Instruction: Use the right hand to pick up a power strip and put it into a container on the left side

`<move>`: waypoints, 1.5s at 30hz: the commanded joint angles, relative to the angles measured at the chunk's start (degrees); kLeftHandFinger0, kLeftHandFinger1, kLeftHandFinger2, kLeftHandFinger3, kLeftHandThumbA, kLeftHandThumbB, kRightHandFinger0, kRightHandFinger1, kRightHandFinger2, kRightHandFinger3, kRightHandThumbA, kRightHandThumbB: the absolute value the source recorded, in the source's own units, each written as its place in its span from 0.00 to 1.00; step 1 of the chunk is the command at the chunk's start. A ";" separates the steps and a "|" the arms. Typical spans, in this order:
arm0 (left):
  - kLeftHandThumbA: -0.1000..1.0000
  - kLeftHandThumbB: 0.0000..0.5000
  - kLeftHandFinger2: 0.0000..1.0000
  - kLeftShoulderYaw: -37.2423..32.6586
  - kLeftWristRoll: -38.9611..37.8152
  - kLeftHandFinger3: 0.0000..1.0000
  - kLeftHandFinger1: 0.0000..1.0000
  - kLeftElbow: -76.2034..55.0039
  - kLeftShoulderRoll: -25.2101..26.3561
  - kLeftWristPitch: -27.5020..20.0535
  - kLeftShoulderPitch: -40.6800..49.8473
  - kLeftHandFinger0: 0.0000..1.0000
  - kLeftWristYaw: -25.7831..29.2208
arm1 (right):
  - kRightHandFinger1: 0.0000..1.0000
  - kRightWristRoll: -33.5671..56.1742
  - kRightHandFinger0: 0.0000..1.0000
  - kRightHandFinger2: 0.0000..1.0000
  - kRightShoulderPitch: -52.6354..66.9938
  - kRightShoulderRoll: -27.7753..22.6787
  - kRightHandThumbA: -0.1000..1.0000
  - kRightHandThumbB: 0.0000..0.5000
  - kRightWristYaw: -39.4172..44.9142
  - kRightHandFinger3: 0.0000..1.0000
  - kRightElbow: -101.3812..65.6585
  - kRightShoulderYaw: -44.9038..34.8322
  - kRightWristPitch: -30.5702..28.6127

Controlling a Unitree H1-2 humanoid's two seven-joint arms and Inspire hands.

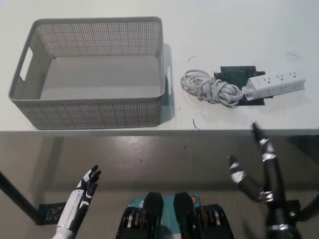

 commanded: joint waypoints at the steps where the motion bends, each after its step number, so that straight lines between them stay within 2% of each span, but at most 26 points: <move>1: 1.00 0.47 1.00 -0.02 -1.99 1.00 1.00 -1.89 1.49 -6.20 -1.33 1.00 -1.53 | 1.00 2.32 1.00 1.00 -3.85 -7.63 0.73 0.36 3.12 1.00 -22.69 -8.14 2.51; 2: 1.00 0.47 1.00 -0.01 -1.91 1.00 1.00 -1.78 1.52 -6.28 -1.36 1.00 -1.51 | 1.00 2.86 1.00 1.00 -5.60 -10.07 0.76 0.39 4.60 1.00 -25.09 -9.37 5.22; 3: 1.00 0.48 1.00 0.02 -2.07 1.00 1.00 -1.78 1.52 -6.04 -1.38 1.00 -1.66 | 1.00 6.08 1.00 1.00 -9.52 -15.21 0.74 0.47 7.84 1.00 -29.19 -11.36 12.20; 4: 1.00 0.49 1.00 0.01 -2.17 1.00 1.00 -2.07 1.53 -5.69 -1.29 1.00 -1.80 | 1.00 6.55 1.00 1.00 -12.08 -18.45 0.79 0.52 10.07 1.00 -30.89 -12.41 16.52; 5: 1.00 0.49 1.00 -0.01 -2.25 1.00 1.00 -2.19 1.53 -5.60 -1.25 1.00 -1.88 | 1.00 6.60 1.00 1.00 -14.94 -21.80 0.84 0.63 12.52 1.00 -32.24 -13.19 21.43; 7: 1.00 0.50 1.00 -0.04 -1.98 1.00 1.00 -2.35 1.70 -5.20 -1.29 1.00 -1.91 | 1.00 7.48 1.00 1.00 -24.82 -32.19 0.86 0.71 20.48 1.00 -32.59 -13.40 33.46; 10: 1.00 0.50 1.00 -0.01 -1.38 1.00 1.00 -2.55 1.79 -4.76 -1.35 1.00 -1.59 | 1.00 9.18 1.00 1.00 -36.55 -40.28 0.86 0.76 28.40 1.00 -27.27 -9.98 43.06; 13: 1.00 0.48 1.00 0.12 -1.62 1.00 1.00 -1.80 1.87 -4.56 -2.83 1.00 -1.65 | 1.00 11.56 1.00 1.00 -47.02 -43.03 0.85 0.80 34.33 1.00 -17.06 -5.82 44.16; 14: 1.00 0.50 1.00 0.10 -1.45 1.00 1.00 -1.59 1.87 -4.58 -2.96 1.00 -1.55 | 1.00 11.30 1.00 1.00 -49.74 -43.12 0.84 0.82 36.37 1.00 -12.87 -4.42 42.44; 15: 1.00 0.51 1.00 0.07 -1.32 1.00 1.00 -1.55 1.90 -4.61 -2.81 1.00 -1.51 | 1.00 10.94 1.00 1.00 -52.81 -43.02 0.83 0.79 38.91 1.00 -8.21 -2.70 40.95; 20: 1.00 0.51 1.00 -0.26 -1.43 1.00 1.00 -1.47 1.83 -3.96 -2.89 1.00 -1.96 | 1.00 4.49 1.00 1.00 -65.79 -40.81 0.83 0.78 51.83 1.00 7.36 7.46 43.37; 21: 1.00 0.51 1.00 -0.29 -1.59 1.00 1.00 -1.32 1.84 -4.03 -2.95 1.00 -2.08 | 1.00 3.01 1.00 1.00 -67.05 -40.45 0.85 0.83 53.25 1.00 9.31 8.91 42.83; 22: 1.00 0.53 1.00 -0.29 -2.11 1.00 1.00 -1.19 1.77 -3.77 -2.95 1.00 -2.38 | 1.00 2.00 1.00 1.00 -68.91 -39.24 0.81 0.80 54.92 1.00 12.73 10.57 42.44; 24: 1.00 0.54 1.00 -0.37 -2.07 1.00 1.00 -1.41 1.74 -3.37 -2.60 1.00 -2.42 | 1.00 -1.96 1.00 1.00 -71.06 -37.49 0.89 0.85 56.89 1.00 18.21 13.86 39.57; 25: 1.00 0.53 1.00 -0.42 -1.71 1.00 1.00 -1.24 1.75 -3.70 -2.61 1.00 -2.22 | 1.00 -5.00 1.00 1.00 -72.24 -36.49 0.94 0.91 57.82 1.00 21.46 16.19 37.01; 27: 1.00 0.52 1.00 -0.49 -1.12 1.00 1.00 -1.00 1.75 -4.06 -2.56 1.00 -1.88 | 1.00 -8.59 1.00 1.00 -73.76 -34.82 0.98 0.96 58.33 1.00 25.98 19.05 34.45; 29: 1.00 0.54 1.00 -0.35 -1.84 1.00 1.00 -0.55 1.64 -4.24 -2.67 1.00 -2.06 | 1.00 -10.42 1.00 1.00 -75.08 -32.15 0.96 1.00 57.87 1.00 32.60 21.74 31.42; 32: 1.00 0.51 1.00 -0.39 -1.74 1.00 1.00 -0.39 1.71 -4.39 -2.76 1.00 -2.07 | 1.00 -11.97 1.00 1.00 -76.27 -29.20 1.00 1.00 57.92 1.00 39.75 25.35 28.70; 33: 1.00 0.51 1.00 -0.40 -1.68 1.00 1.00 -0.39 1.74 -4.39 -2.77 1.00 -2.07 | 1.00 -11.92 1.00 1.00 -76.31 -28.90 1.00 1.00 57.87 1.00 40.29 25.58 28.51; 34: 1.00 0.50 1.00 -0.38 -1.72 1.00 1.00 -0.69 1.74 -4.08 -2.74 1.00 -2.09 | 1.00 -11.58 1.00 1.00 -76.01 -27.08 0.95 1.00 57.70 1.00 42.15 26.85 28.51; 37: 1.00 0.50 1.00 -0.14 -2.05 1.00 1.00 -0.91 1.84 -3.99 -2.67 1.00 -2.09 | 1.00 -13.03 1.00 1.00 -76.74 -24.20 0.95 1.00 57.57 1.00 46.00 30.30 28.08; 41: 1.00 0.49 1.00 -0.09 -2.19 1.00 1.00 -1.03 1.86 -4.01 -2.71 1.00 -2.13 | 1.00 -13.38 1.00 1.00 -77.02 -22.34 1.00 1.00 58.87 1.00 48.91 33.83 24.46; 45: 1.00 0.48 1.00 -0.02 -1.85 1.00 1.00 -1.15 2.09 -3.86 -2.50 1.00 -1.98 | 1.00 -13.14 1.00 1.00 -76.77 -20.19 0.98 1.00 58.33 1.00 52.76 35.77 24.61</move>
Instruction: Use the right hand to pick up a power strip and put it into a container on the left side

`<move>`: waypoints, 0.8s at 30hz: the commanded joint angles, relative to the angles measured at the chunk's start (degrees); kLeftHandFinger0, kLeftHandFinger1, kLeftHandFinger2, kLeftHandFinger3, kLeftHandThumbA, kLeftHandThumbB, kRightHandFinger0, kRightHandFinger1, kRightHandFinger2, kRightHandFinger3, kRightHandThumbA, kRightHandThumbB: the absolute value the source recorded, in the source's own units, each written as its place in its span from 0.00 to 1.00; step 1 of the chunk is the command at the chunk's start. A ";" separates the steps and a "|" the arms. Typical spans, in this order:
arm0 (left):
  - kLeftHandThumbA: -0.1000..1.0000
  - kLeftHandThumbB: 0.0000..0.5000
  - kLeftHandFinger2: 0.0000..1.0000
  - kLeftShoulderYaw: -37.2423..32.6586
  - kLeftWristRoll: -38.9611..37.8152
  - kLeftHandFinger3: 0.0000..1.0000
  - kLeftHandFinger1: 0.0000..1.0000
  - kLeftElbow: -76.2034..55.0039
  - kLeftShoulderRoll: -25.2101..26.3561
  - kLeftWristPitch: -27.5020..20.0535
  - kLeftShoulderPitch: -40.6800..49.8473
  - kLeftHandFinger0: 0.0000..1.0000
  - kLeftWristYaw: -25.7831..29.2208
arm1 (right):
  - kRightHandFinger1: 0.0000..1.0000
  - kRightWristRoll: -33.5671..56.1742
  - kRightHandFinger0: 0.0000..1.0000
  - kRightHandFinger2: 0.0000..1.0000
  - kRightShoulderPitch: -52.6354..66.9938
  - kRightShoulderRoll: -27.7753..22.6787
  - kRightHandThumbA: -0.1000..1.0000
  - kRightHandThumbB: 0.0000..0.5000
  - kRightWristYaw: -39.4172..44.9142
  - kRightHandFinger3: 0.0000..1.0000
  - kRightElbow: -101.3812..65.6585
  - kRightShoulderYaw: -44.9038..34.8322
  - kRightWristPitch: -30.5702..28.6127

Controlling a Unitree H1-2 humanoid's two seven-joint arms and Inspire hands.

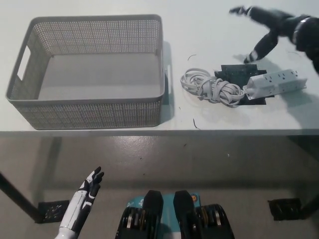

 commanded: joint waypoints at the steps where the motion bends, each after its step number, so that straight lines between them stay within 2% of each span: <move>1: 1.00 0.48 1.00 0.58 -1.72 1.00 1.00 -2.68 2.24 -3.75 -1.44 1.00 -1.56 | 1.00 -6.89 1.00 1.00 -11.67 2.40 0.98 1.00 13.22 1.00 8.71 5.38 -2.16; 9: 1.00 0.47 1.00 0.34 -2.00 1.00 1.00 -3.23 2.43 -3.25 -0.37 1.00 -2.16 | 1.00 -5.88 1.00 1.00 -9.94 4.64 0.97 0.99 14.46 1.00 10.52 5.41 -2.85; 17: 1.00 0.45 1.00 0.36 -2.08 1.00 1.00 -2.68 2.66 -3.81 -0.50 1.00 -2.32 | 1.00 -8.96 1.00 1.00 -7.62 6.40 1.00 0.99 16.04 1.00 10.83 6.53 -3.59; 24: 1.00 0.46 1.00 0.73 -1.95 1.00 1.00 -2.98 3.02 -3.67 -1.22 1.00 -2.34 | 1.00 -8.28 1.00 1.00 -7.13 8.66 0.96 1.00 15.03 1.00 16.40 4.23 -4.98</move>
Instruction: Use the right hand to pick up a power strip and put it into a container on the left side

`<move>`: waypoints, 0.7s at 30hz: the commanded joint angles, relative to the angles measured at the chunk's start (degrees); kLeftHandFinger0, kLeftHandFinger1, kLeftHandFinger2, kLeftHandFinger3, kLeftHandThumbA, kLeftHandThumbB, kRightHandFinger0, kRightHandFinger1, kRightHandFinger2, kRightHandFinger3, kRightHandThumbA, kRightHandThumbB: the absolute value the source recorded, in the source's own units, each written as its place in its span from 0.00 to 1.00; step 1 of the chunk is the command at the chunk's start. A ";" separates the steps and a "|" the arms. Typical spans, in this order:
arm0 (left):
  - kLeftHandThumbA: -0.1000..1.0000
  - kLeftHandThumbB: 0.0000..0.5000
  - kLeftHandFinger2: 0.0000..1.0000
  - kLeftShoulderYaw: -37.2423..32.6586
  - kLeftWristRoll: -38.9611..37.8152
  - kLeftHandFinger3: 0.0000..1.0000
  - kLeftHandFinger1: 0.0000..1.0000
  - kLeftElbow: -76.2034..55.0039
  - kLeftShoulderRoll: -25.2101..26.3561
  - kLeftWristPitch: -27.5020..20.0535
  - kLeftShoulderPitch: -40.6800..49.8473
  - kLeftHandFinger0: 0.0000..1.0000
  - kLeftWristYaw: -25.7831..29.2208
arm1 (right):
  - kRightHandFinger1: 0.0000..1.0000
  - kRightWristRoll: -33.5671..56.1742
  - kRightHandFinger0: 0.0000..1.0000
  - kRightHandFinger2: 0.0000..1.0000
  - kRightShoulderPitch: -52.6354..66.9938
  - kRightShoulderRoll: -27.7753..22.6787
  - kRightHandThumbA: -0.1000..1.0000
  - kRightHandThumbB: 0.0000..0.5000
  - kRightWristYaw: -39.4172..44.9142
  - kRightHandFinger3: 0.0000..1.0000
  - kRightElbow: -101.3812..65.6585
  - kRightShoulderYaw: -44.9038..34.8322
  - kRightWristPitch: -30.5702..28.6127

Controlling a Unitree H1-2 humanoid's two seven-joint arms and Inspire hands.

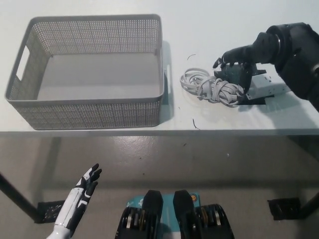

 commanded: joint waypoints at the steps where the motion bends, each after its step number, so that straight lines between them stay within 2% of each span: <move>1: 1.00 0.48 1.00 0.73 -1.15 1.00 1.00 -2.06 0.90 -1.99 -0.97 1.00 -0.41 | 1.00 -0.77 1.00 1.00 -2.21 0.83 0.95 1.00 0.44 1.00 2.76 -2.00 -1.52; 5: 1.00 0.47 1.00 0.82 -1.42 1.00 1.00 -1.91 0.86 -2.27 -0.98 1.00 -0.48 | 1.00 -2.16 1.00 1.00 -1.36 1.77 0.97 1.00 -0.96 1.00 5.57 -1.66 -2.36; 10: 1.00 0.46 1.00 0.80 -1.39 1.00 1.00 -1.84 0.91 -2.48 -1.03 1.00 -0.43 | 1.00 -1.62 1.00 1.00 0.86 2.80 0.93 1.00 -3.09 1.00 9.24 -3.23 -4.00; 12: 1.00 0.47 1.00 0.70 -1.09 1.00 1.00 -2.11 0.98 -2.36 -0.93 1.00 -0.40 | 1.00 -2.54 1.00 1.00 2.57 4.04 0.92 1.00 -8.87 1.00 11.81 -3.32 -6.25; 15: 1.00 0.49 1.00 0.65 -1.27 1.00 1.00 -2.23 1.03 -2.24 -0.93 1.00 -0.60 | 1.00 -2.80 1.00 1.00 5.35 5.19 0.85 1.00 -18.37 1.00 13.47 -4.53 -7.80; 16: 1.00 0.46 1.00 0.65 -1.26 1.00 1.00 -2.02 1.06 -2.66 -1.04 1.00 -0.57 | 1.00 -3.56 1.00 1.00 6.48 5.95 0.88 1.00 -21.49 1.00 14.41 -4.07 -7.90; 18: 1.00 0.48 1.00 0.77 -1.44 1.00 1.00 -2.08 1.06 -2.67 -1.09 1.00 -0.53 | 1.00 -4.57 1.00 1.00 7.97 7.52 0.89 1.00 -26.47 1.00 16.15 -3.42 -7.27; 20: 1.00 0.45 1.00 0.88 -1.50 1.00 1.00 -2.01 1.01 -2.94 -1.10 1.00 -0.38 | 1.00 -5.70 1.00 1.00 9.36 9.18 0.85 1.00 -32.08 1.00 17.45 -2.60 -5.40; 21: 1.00 0.46 1.00 0.89 -1.47 1.00 1.00 -1.90 1.02 -3.16 -1.13 1.00 -0.34 | 1.00 -6.38 1.00 1.00 10.35 9.64 0.82 0.96 -37.65 1.00 17.82 -2.26 -6.20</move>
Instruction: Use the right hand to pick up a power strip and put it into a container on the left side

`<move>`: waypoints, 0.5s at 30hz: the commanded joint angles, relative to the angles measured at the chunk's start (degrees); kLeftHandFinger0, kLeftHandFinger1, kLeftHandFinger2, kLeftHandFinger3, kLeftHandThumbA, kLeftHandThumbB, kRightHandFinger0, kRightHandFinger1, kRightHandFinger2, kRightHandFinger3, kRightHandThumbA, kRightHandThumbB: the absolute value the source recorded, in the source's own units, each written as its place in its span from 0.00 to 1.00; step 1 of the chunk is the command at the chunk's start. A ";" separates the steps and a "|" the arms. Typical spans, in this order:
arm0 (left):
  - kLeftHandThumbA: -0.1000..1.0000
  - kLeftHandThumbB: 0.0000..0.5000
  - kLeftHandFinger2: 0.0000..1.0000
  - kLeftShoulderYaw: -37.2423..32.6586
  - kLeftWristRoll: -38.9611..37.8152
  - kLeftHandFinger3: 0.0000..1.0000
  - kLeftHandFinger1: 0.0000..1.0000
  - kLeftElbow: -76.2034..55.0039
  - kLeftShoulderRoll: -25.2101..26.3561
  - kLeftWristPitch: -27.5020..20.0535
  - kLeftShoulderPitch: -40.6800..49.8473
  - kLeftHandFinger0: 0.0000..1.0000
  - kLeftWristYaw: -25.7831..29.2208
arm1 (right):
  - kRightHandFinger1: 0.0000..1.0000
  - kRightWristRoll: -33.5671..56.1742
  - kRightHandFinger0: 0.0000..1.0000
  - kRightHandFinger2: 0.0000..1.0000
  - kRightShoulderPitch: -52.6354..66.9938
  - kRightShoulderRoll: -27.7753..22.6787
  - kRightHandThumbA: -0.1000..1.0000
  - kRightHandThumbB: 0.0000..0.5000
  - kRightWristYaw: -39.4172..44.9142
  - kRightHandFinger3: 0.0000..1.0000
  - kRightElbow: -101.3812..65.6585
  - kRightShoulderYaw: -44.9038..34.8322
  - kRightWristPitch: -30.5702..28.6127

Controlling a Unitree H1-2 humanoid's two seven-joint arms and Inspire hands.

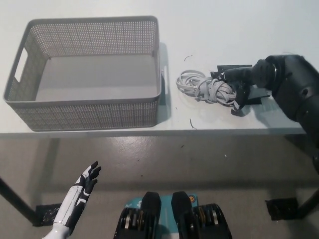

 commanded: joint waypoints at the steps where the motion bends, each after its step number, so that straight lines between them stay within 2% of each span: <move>1: 1.00 0.45 1.00 0.80 -0.87 1.00 1.00 -1.90 0.98 -3.03 -1.01 1.00 -0.18 | 1.00 -4.96 1.00 1.00 6.17 4.99 0.80 0.96 -25.63 1.00 5.44 0.89 -2.29; 2: 1.00 0.46 1.00 0.77 -1.00 1.00 1.00 -2.01 1.01 -2.85 -1.06 1.00 -0.33 | 1.00 -5.22 1.00 1.00 6.83 5.17 0.71 0.84 -31.15 1.00 5.60 0.81 -3.51; 3: 1.00 0.48 1.00 0.74 -0.93 1.00 1.00 -2.04 1.02 -2.77 -1.17 1.00 -0.33 | 1.00 -4.99 1.00 1.00 7.54 5.31 0.52 0.69 -37.82 1.00 5.79 0.14 -5.27; 4: 1.00 0.48 1.00 0.70 -0.78 1.00 1.00 -1.97 1.06 -2.76 -1.34 1.00 -0.31 | 0.72 -5.05 0.73 0.83 8.38 5.35 0.23 0.56 -45.65 0.89 5.79 -0.36 -7.86; 5: 1.00 0.48 1.00 0.67 -0.64 1.00 1.00 -1.95 1.09 -2.78 -1.40 1.00 -0.28 | 0.42 -6.12 0.33 0.60 8.86 5.40 0.05 0.47 -51.57 0.67 5.73 0.26 -8.67; 6: 1.00 0.47 1.00 0.65 -0.61 1.00 1.00 -1.83 1.10 -2.84 -1.74 1.00 -0.29 | 0.18 -7.75 0.03 0.42 8.74 5.36 0.00 0.35 -55.12 0.48 5.76 1.67 -7.99; 7: 1.00 0.46 1.00 0.67 -0.66 1.00 1.00 -1.59 1.13 -3.09 -2.04 1.00 -0.29 | 0.17 -9.51 0.00 0.51 8.49 5.37 0.00 0.35 -59.02 0.52 5.75 3.19 -7.49; 8: 1.00 0.47 1.00 0.70 -0.66 1.00 1.00 -1.33 1.18 -3.32 -2.22 1.00 -0.26 | 0.27 -9.24 0.00 0.63 8.27 5.33 0.00 0.29 -59.98 0.59 5.65 2.88 -8.52; 9: 1.00 0.49 1.00 0.72 -0.74 1.00 1.00 -1.34 1.24 -3.29 -2.16 1.00 -0.32 | 0.35 -8.98 0.01 0.76 8.04 5.22 0.00 0.27 -61.30 0.71 5.29 2.47 -10.60; 10: 1.00 0.51 1.00 0.74 -0.84 1.00 1.00 -1.34 1.27 -3.26 -2.15 1.00 -0.37 | 0.43 -8.76 0.01 0.85 7.93 5.18 0.00 0.31 -61.75 0.85 5.19 2.22 -11.67; 11: 1.00 0.52 1.00 0.79 -0.92 1.00 1.00 -1.19 1.31 -3.48 -2.26 1.00 -0.37 | 0.44 -8.45 0.00 0.86 7.78 5.22 0.00 0.28 -62.03 0.89 5.18 1.90 -12.52; 12: 1.00 0.52 1.00 0.79 -0.92 1.00 1.00 -1.15 1.29 -3.74 -2.29 1.00 -0.33 | 0.44 -8.59 0.00 0.84 7.58 5.24 0.00 0.27 -62.40 0.85 5.17 2.01 -12.67; 13: 1.00 0.51 1.00 0.78 -0.96 1.00 1.00 -1.10 1.28 -3.93 -2.38 1.00 -0.35 | 0.36 -8.88 0.00 0.73 7.37 5.18 0.00 0.32 -63.47 0.65 5.26 2.27 -13.14; 15: 1.00 0.53 1.00 0.81 -1.01 1.00 1.00 -1.26 1.22 -3.70 -2.48 1.00 -0.33 | 0.28 -9.11 0.00 0.63 7.03 4.93 0.00 0.32 -64.55 0.42 5.25 2.48 -13.96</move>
